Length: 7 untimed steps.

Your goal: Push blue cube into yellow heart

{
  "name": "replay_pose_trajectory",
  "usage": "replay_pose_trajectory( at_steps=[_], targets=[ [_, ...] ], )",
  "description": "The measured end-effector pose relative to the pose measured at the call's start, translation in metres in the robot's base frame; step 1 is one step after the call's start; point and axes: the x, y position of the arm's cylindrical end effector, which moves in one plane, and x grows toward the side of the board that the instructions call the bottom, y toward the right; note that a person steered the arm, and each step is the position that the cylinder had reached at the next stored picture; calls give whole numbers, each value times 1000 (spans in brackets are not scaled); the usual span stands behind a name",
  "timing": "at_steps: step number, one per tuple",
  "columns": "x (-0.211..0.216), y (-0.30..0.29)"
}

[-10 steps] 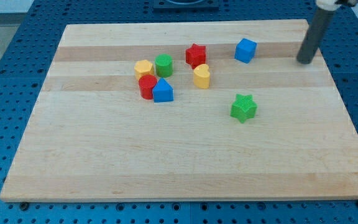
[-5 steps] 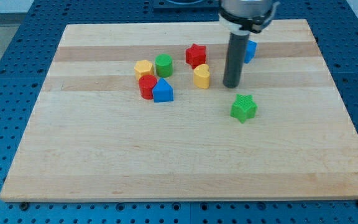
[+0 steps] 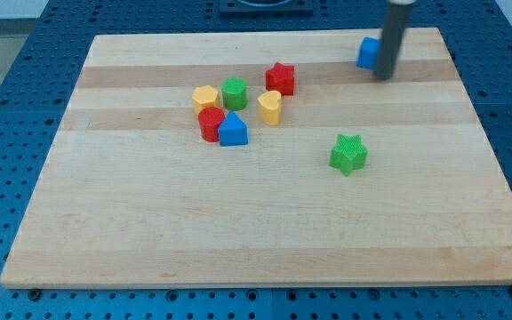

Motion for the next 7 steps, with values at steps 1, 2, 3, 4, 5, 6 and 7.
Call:
replay_pose_trajectory(
  at_steps=[1,2,3,4,5,6,7],
  targets=[
    [-6,30],
    [-13,29],
    [-57,14],
    [-54,-25],
    [-31,-45],
    [1,-57],
    [22,-84]
  ],
)
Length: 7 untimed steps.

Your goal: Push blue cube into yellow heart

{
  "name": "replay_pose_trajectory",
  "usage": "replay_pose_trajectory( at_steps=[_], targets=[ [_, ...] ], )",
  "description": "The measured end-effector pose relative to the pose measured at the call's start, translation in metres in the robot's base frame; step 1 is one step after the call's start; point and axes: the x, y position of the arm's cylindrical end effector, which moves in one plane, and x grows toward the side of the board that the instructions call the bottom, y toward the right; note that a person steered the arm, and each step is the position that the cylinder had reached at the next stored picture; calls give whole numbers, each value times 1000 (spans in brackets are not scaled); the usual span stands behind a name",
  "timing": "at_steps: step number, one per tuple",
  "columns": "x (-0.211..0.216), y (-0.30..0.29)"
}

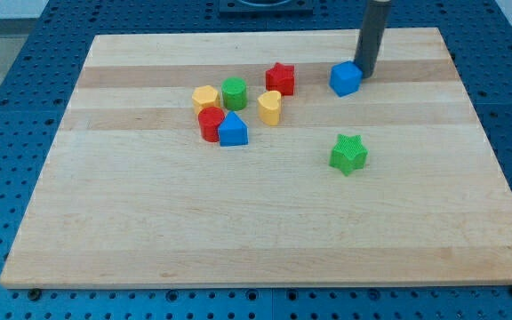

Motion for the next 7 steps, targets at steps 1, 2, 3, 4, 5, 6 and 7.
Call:
replay_pose_trajectory(
  at_steps=[1,2,3,4,5,6,7],
  targets=[
    [24,-23],
    [41,-33],
    [49,-24],
    [58,-35],
    [69,-64],
    [70,-71],
    [70,-62]
  ],
)
